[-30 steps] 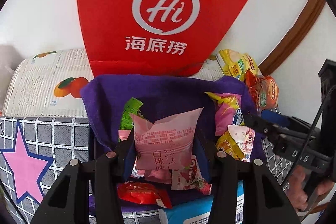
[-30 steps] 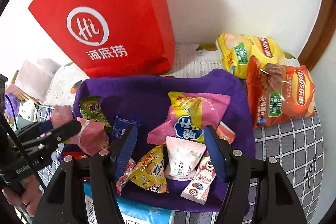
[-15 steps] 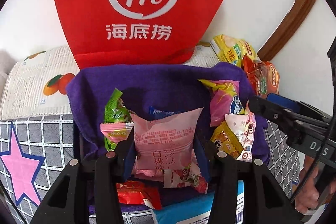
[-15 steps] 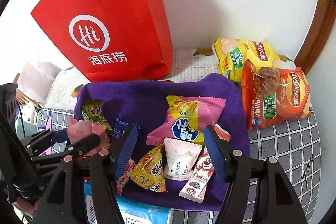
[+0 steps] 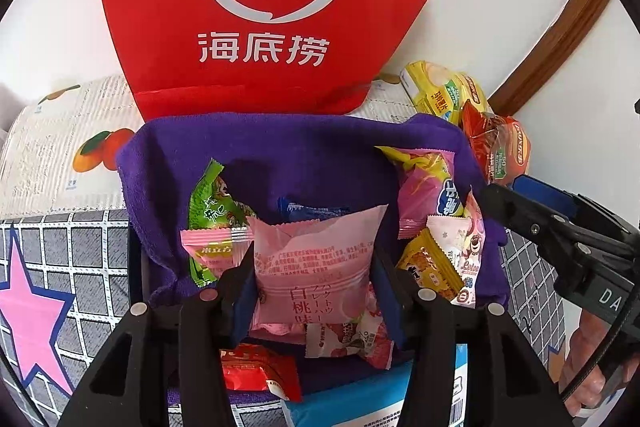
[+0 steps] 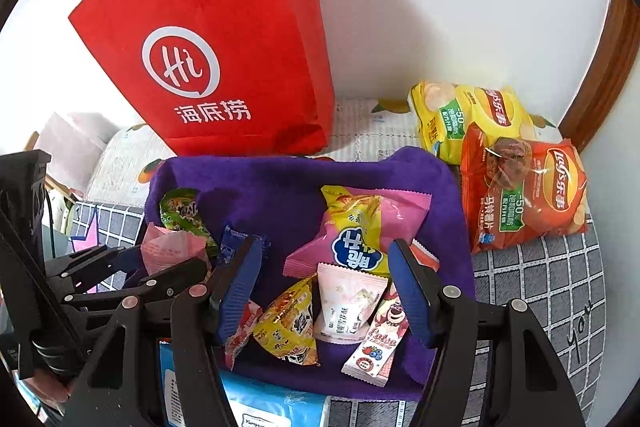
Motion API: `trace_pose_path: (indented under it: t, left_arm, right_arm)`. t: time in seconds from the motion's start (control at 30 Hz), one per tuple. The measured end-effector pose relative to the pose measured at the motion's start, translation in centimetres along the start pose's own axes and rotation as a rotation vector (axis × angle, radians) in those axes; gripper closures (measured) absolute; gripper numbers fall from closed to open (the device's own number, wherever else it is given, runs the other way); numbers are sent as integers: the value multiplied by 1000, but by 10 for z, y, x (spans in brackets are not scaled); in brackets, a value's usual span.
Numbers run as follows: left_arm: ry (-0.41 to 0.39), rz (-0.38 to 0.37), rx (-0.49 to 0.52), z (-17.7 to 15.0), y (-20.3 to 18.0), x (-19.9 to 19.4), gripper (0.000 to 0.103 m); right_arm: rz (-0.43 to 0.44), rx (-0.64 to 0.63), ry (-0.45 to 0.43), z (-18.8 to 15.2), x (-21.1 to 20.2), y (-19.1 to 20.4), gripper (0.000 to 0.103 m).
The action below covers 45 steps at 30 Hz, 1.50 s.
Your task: Organize snacks
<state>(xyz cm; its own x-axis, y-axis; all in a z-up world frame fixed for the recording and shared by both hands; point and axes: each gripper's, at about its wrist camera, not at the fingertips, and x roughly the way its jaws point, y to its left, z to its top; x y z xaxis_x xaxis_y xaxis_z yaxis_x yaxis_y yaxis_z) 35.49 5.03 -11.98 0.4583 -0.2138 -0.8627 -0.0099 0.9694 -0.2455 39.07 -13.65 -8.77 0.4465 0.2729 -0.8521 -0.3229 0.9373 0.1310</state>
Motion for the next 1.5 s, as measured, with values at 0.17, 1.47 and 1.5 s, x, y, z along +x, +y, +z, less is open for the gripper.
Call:
trace_pose_path:
  t: [0.17,1.47,1.5]
  left_arm:
    - [5,8,10,0,-3,2,52]
    - [-162,-1,88,-31,-36,-94,31]
    - [-170,0,87,-35,-36,-100,31]
  right_arm:
    - [-1,1,-4,0,-1,-1,38]
    - [-14,17,-174,-47,-93,22,32]
    - [-14,29,-188,-53,-97,22,32]
